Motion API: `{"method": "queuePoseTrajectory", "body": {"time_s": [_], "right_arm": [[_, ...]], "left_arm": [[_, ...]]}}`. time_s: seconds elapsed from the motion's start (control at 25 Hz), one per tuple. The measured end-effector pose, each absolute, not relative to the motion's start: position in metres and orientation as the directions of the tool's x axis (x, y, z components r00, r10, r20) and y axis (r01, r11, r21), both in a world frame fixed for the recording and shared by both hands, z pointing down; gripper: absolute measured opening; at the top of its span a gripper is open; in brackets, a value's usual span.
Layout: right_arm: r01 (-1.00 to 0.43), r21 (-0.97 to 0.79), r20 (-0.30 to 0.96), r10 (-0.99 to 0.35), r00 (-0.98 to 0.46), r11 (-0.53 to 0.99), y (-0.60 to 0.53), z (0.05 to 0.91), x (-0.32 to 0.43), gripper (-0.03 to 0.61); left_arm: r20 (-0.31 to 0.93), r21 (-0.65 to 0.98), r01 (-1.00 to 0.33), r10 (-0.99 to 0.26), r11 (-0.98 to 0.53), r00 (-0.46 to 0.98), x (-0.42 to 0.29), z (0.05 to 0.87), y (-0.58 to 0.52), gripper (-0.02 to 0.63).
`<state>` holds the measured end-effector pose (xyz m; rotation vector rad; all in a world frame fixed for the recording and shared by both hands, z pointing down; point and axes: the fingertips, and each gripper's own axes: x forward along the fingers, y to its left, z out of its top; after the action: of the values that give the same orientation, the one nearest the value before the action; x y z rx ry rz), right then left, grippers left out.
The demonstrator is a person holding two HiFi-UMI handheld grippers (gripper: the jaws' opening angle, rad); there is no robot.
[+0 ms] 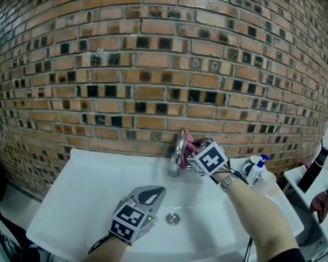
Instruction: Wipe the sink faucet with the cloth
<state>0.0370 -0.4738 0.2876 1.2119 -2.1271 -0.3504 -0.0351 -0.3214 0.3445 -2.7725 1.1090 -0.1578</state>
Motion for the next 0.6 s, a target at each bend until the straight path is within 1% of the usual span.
{"method": "queuePoseTrajectory", "body": {"time_s": [0.6], "right_arm": [[-0.646, 0.531, 0.410, -0.834, -0.369, 0.548, -0.453, 0.301, 0.026, 0.080]], "left_arm": [[0.047, -0.182, -0.671, -0.688, -0.719, 0.724, -0.034, 0.347, -0.321, 0.017]]}}
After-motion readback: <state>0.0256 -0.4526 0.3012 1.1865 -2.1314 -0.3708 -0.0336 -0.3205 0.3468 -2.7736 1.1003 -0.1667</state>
